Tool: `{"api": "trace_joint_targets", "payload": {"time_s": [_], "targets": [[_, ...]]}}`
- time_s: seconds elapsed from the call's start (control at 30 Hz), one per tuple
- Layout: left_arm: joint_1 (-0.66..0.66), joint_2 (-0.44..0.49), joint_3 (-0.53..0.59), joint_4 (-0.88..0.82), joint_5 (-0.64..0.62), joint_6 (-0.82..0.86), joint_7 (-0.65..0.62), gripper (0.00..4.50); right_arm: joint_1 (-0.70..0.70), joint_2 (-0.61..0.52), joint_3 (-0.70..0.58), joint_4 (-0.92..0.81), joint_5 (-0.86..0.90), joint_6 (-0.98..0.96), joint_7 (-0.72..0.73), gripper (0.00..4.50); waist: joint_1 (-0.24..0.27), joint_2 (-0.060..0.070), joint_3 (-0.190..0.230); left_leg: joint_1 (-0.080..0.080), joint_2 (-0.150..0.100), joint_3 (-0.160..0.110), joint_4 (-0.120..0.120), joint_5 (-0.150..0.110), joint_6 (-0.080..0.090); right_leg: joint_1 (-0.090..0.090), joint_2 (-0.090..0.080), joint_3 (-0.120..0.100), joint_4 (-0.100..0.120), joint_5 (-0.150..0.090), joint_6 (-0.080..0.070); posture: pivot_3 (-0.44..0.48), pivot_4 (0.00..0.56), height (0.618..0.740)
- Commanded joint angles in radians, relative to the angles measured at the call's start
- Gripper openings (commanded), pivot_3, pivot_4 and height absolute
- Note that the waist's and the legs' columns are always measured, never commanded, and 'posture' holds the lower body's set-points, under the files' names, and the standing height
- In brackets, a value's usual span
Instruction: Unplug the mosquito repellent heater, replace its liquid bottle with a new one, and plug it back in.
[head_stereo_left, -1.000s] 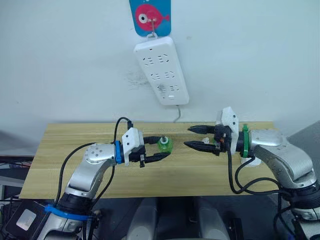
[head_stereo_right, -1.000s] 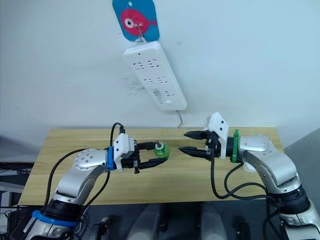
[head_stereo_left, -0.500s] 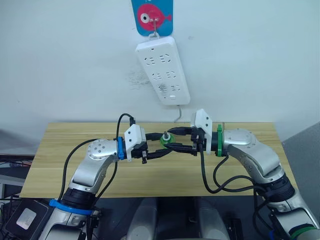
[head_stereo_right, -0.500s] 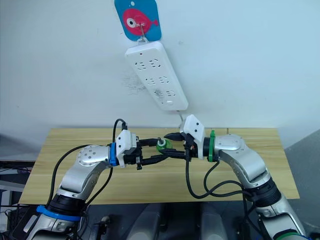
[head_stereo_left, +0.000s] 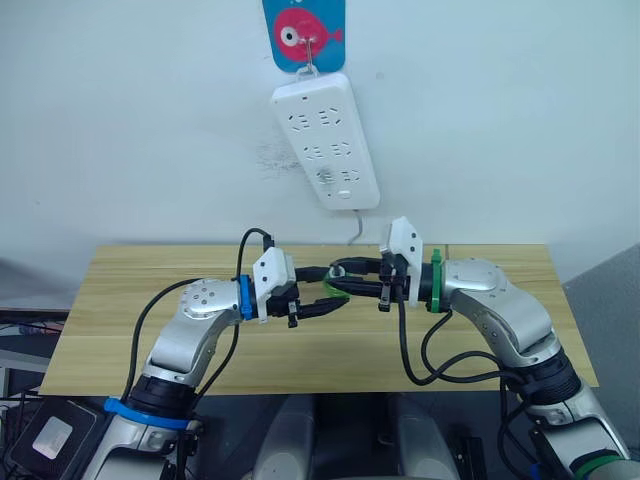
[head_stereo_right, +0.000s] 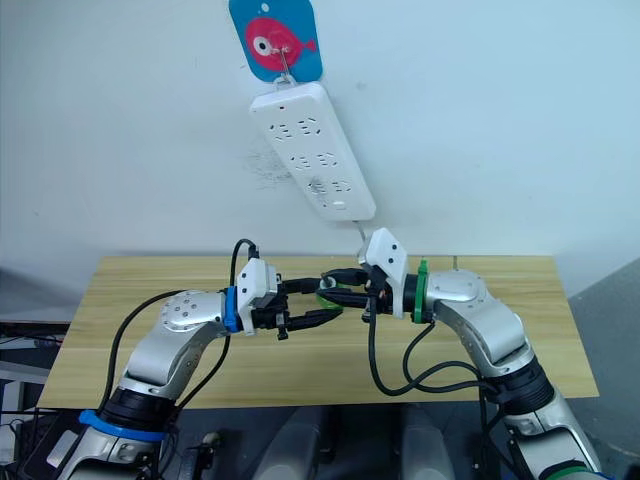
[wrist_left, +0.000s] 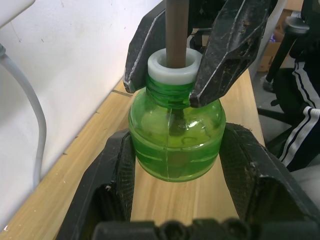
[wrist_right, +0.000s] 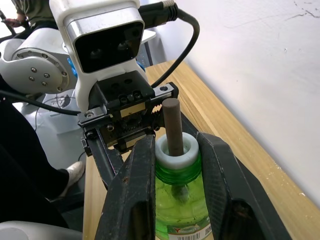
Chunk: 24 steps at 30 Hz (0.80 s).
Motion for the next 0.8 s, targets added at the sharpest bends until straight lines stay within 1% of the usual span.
{"api": "trace_joint_targets", "payload": {"time_s": [0.03, 0.17, 0.23, 0.3, 0.33, 0.47, 0.53, 0.63, 0.8], "targets": [[-0.001, -0.044, 0.015, -0.069, -0.035, -0.001, 0.044, 3.16, 0.026, 0.052, -0.119, -0.045, 0.115, 0.102, -0.096, 0.86, 0.000, -0.001, 0.000, 0.000, 0.000, 0.000, 0.000, 0.000, 0.000, 0.000, 0.000, 0.000, 0.000, 0.000, 0.000, 0.156, 0.224, 0.740], [0.023, -0.103, 0.016, -0.112, -0.017, -0.022, 0.122, 4.48, 0.063, 0.153, -0.334, -0.052, 0.339, 0.327, -0.291, 0.86, 0.001, -0.001, -0.001, 0.000, 0.000, 0.000, 0.000, 0.000, -0.001, 0.000, 0.000, 0.000, 0.000, 0.000, 0.000, 0.147, 0.224, 0.740], [0.030, -0.130, 0.013, -0.123, -0.004, -0.036, 0.161, 4.50, 0.079, 0.192, -0.404, -0.060, 0.438, 0.403, -0.367, 0.86, 0.002, -0.001, -0.003, 0.000, 0.000, -0.001, 0.000, 0.000, -0.001, 0.000, 0.000, 0.000, 0.001, 0.000, 0.000, 0.145, 0.223, 0.740], [0.033, -0.181, 0.013, -0.148, 0.017, -0.050, 0.236, 4.50, 0.072, 0.261, -0.516, -0.035, 0.600, 0.460, -0.504, 0.86, 0.002, -0.001, -0.003, 0.000, 0.000, -0.001, 0.000, 0.000, -0.001, 0.000, 0.000, 0.000, 0.001, 0.000, 0.000, 0.143, 0.220, 0.740], [0.035, -0.197, 0.012, -0.158, 0.025, -0.056, 0.260, 4.50, 0.068, 0.281, -0.551, -0.029, 0.655, 0.479, -0.554, 0.86, 0.002, -0.001, -0.003, 0.000, 0.000, -0.001, 0.000, 0.000, -0.001, 0.000, 0.000, 0.000, 0.001, 0.000, 0.000, 0.144, 0.217, 0.740], [0.036, -0.267, 0.001, -0.181, 0.071, -0.103, 0.358, 4.50, 0.045, 0.337, -0.633, -0.020, 0.878, 0.488, -0.763, 0.86, 0.000, -0.001, -0.005, 0.001, 0.000, 0.000, 0.000, 0.001, -0.001, 0.000, 0.000, 0.000, 0.002, 0.000, 0.000, 0.145, 0.212, 0.740], [0.031, -0.294, -0.007, -0.178, 0.092, -0.125, 0.393, 4.50, 0.046, 0.340, -0.637, -0.021, 0.955, 0.482, -0.834, 0.86, -0.001, -0.001, -0.007, 0.001, 0.000, 0.000, 0.000, 0.000, 0.000, 0.000, 0.000, 0.000, 0.003, 0.000, 0.000, 0.150, 0.209, 0.740], [0.024, -0.317, -0.012, -0.169, 0.115, -0.154, 0.427, 4.50, 0.054, 0.326, -0.621, -0.027, 1.044, 0.473, -0.901, 0.86, -0.002, -0.001, -0.008, 0.001, 0.000, 0.001, 0.000, -0.001, 0.002, 0.000, 0.000, 0.001, 0.003, 0.000, 0.000, 0.153, 0.206, 0.740], [0.020, -0.332, -0.023, -0.159, 0.126, -0.177, 0.444, 4.50, 0.065, 0.292, -0.583, -0.035, 1.141, 0.446, -0.965, 0.86, -0.004, -0.001, -0.015, 0.001, 0.000, 0.001, 0.000, -0.001, 0.004, 0.000, 0.001, 0.001, 0.004, 0.000, 0.000, 0.155, 0.202, 0.740]]}}
